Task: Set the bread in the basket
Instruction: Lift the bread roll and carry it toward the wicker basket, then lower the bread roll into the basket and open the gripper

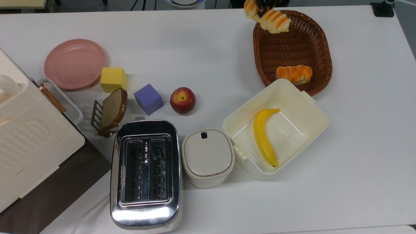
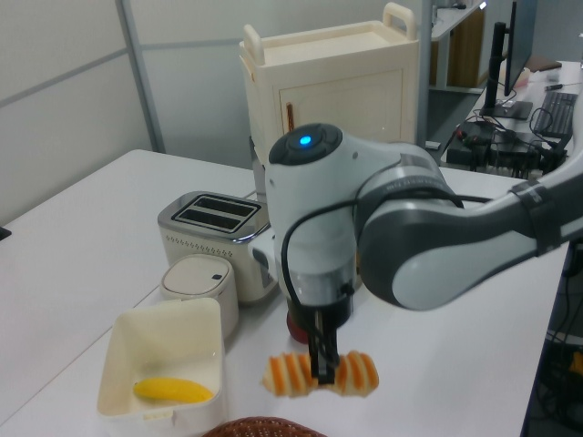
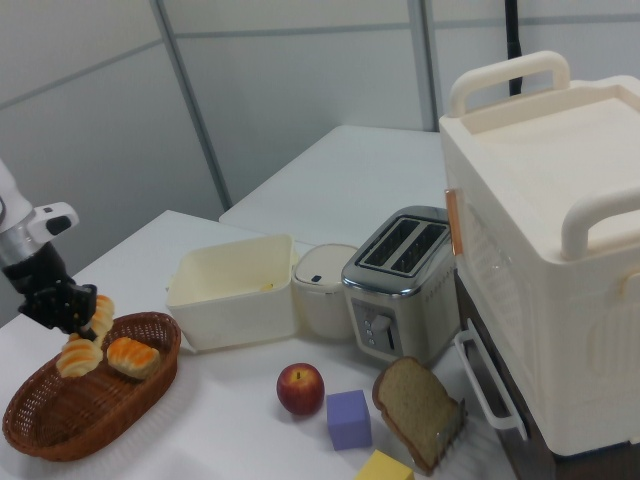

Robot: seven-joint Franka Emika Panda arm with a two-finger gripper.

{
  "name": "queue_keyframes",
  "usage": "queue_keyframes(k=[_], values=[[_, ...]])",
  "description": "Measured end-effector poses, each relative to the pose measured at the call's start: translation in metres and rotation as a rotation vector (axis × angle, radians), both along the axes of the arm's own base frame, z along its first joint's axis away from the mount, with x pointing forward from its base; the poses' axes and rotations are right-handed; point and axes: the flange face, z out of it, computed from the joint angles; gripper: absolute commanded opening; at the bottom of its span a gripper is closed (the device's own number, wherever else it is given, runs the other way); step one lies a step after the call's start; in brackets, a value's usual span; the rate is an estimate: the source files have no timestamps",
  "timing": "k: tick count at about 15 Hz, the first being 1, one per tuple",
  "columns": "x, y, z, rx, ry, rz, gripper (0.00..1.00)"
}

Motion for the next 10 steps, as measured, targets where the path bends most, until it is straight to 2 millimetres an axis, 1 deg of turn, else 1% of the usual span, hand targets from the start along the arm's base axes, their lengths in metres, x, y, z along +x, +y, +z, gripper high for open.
queue_keyframes(k=[3, 5, 6, 8, 10], values=[[-0.017, 0.029, -0.008, -0.008, 0.012, 0.062, 0.0], [-0.027, 0.048, -0.022, -0.025, 0.033, 0.1, 0.0], [-0.032, 0.062, -0.036, -0.042, 0.054, 0.123, 0.0], [-0.035, 0.074, -0.052, -0.06, 0.076, 0.141, 0.0], [-0.032, 0.086, -0.063, -0.067, 0.084, 0.155, 0.0]])
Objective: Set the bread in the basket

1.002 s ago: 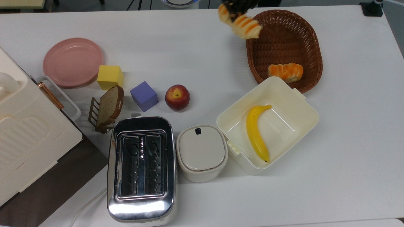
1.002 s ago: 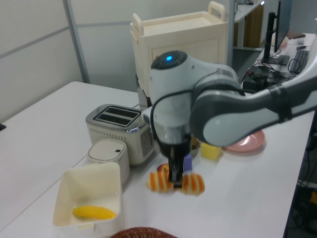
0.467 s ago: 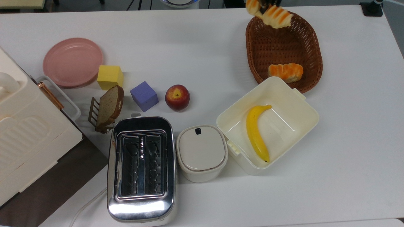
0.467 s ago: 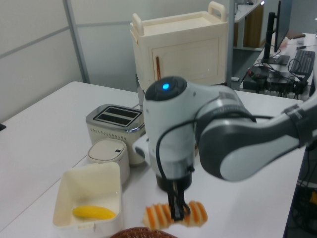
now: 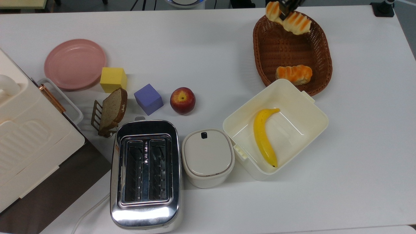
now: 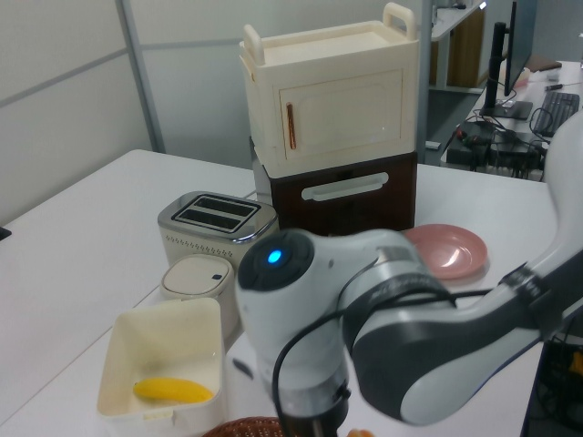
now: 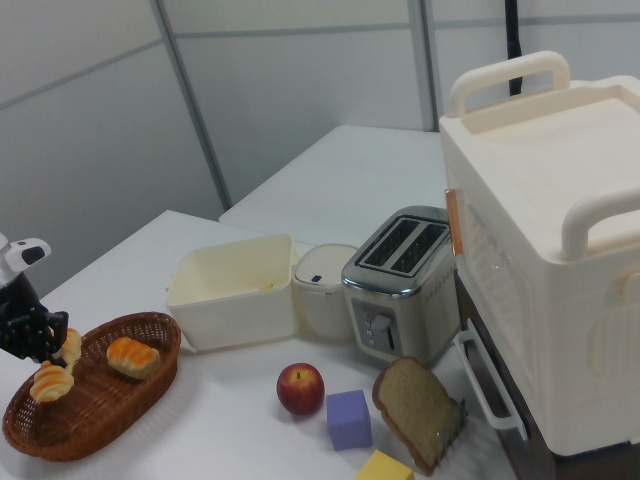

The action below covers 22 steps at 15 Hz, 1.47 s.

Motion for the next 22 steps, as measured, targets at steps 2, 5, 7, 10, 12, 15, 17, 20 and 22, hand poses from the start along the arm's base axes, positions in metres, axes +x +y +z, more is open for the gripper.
queue_keyframes(k=[2, 5, 7, 10, 12, 15, 17, 20, 22], values=[[0.004, 0.012, -0.01, 0.013, -0.011, 0.014, 0.0], [0.008, 0.024, -0.024, 0.022, -0.018, 0.029, 0.0], [0.004, 0.03, -0.027, 0.02, -0.015, 0.042, 0.12], [0.0, 0.034, -0.029, 0.019, -0.013, 0.052, 1.0], [0.0, 0.035, -0.031, 0.015, -0.01, 0.053, 1.0], [0.001, 0.035, -0.035, 0.01, -0.006, 0.053, 1.0], [0.001, 0.034, -0.035, 0.01, -0.006, 0.051, 1.0], [0.006, 0.033, -0.032, 0.015, -0.013, 0.044, 1.0], [0.011, 0.029, -0.026, 0.022, -0.021, 0.032, 1.0]])
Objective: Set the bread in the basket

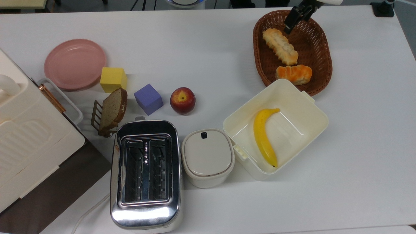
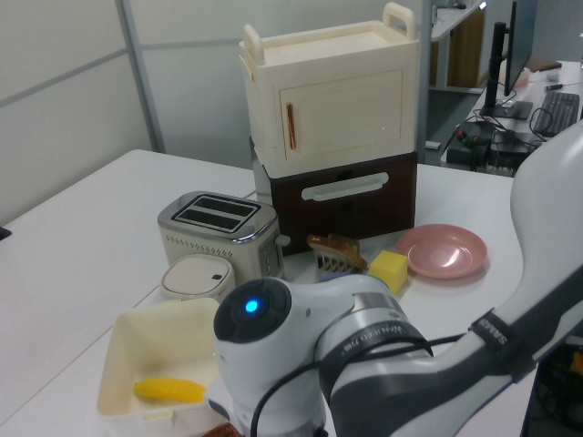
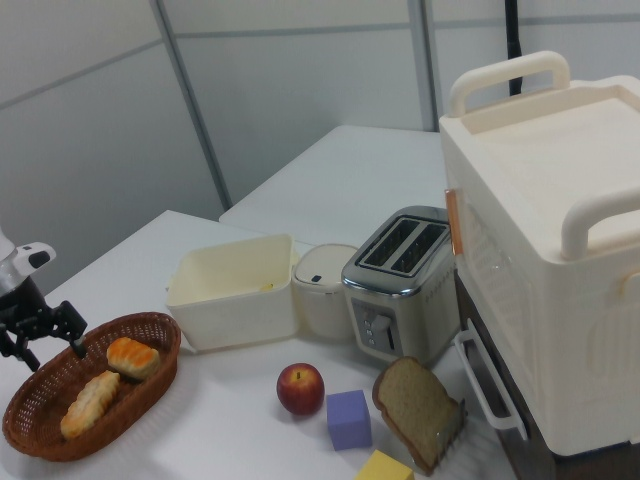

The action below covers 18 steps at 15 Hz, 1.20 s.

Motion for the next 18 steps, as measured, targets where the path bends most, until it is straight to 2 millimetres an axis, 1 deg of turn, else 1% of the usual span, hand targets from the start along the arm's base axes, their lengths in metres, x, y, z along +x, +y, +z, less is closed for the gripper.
queue_keyframes(k=[1, 3, 4, 5, 6, 7, 8, 9, 11, 13, 14, 16, 18], values=[[0.005, -0.005, 0.007, 0.009, -0.01, -0.014, 1.0], [0.019, -0.024, 0.033, 0.043, -0.049, -0.085, 1.0], [0.026, -0.038, 0.049, 0.058, -0.068, -0.126, 1.0], [0.033, -0.056, 0.068, 0.067, -0.083, -0.17, 1.0], [0.042, -0.088, 0.097, 0.072, -0.095, -0.231, 1.0], [0.046, -0.111, 0.116, 0.073, -0.102, -0.273, 1.0], [0.05, -0.134, 0.132, 0.071, -0.104, -0.322, 1.0], [0.056, -0.163, 0.147, 0.074, -0.113, -0.381, 1.0], [0.07, -0.228, 0.174, 0.079, -0.134, -0.507, 1.0], [0.081, -0.285, 0.189, 0.073, -0.14, -0.621, 1.0], [0.085, -0.308, 0.191, 0.069, -0.141, -0.667, 1.0], [0.091, -0.347, 0.19, 0.064, -0.14, -0.743, 1.0], [0.094, -0.377, 0.187, 0.063, -0.136, -0.801, 1.0]])
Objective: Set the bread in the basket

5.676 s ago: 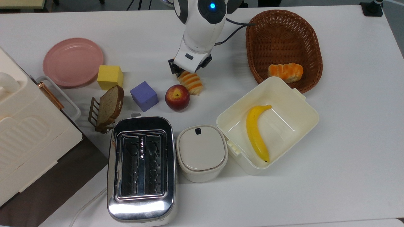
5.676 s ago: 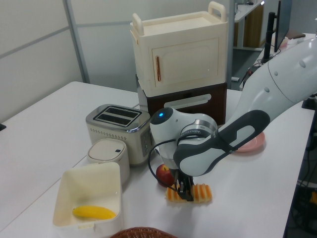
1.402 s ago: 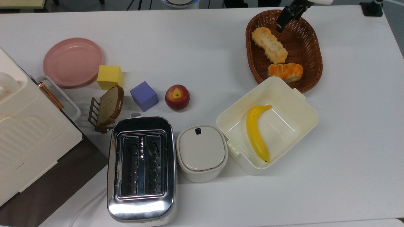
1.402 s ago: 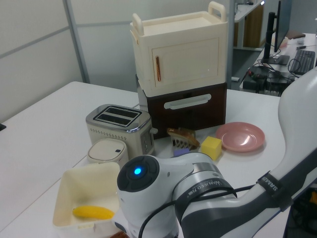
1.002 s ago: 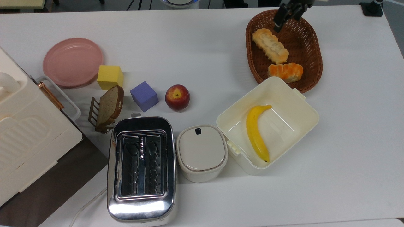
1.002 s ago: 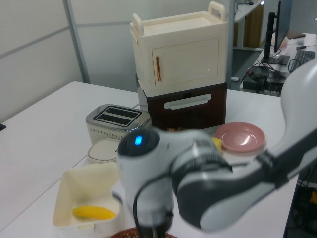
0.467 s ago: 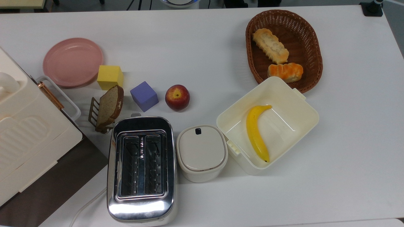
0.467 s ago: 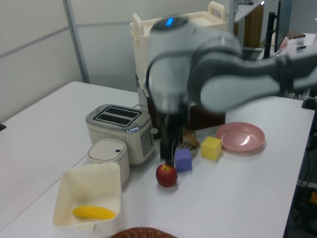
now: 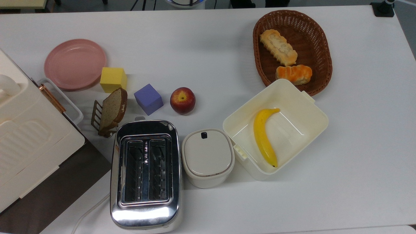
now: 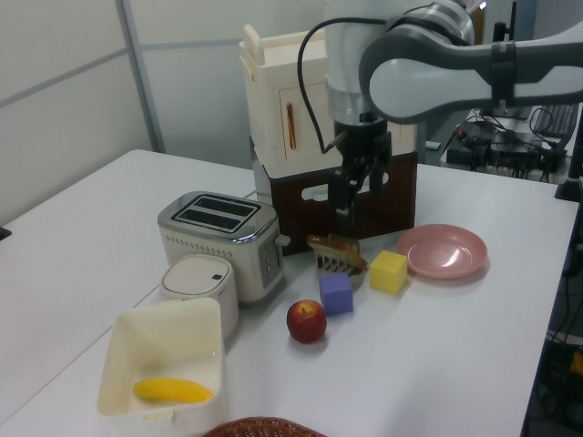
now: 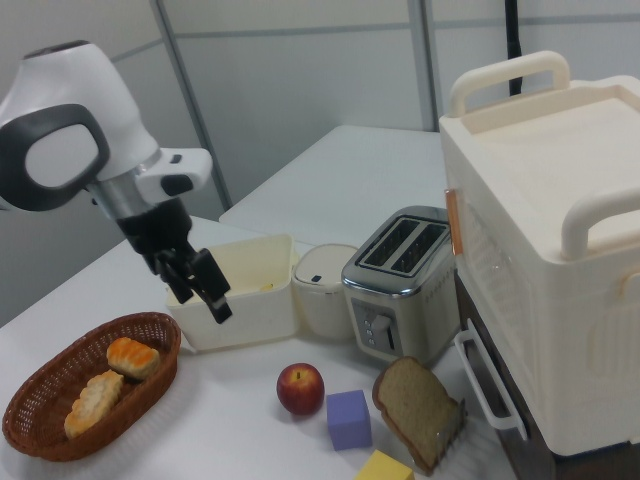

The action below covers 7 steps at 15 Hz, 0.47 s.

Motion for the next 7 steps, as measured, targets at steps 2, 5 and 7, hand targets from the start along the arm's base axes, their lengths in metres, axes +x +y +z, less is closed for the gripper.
queue_keyframes(k=[2, 5, 7], values=[[0.002, -0.02, 0.001, 0.006, -0.003, -0.036, 1.0], [0.003, -0.033, 0.01, 0.011, -0.021, -0.06, 1.0], [0.004, -0.033, 0.01, 0.011, -0.022, -0.063, 1.0]])
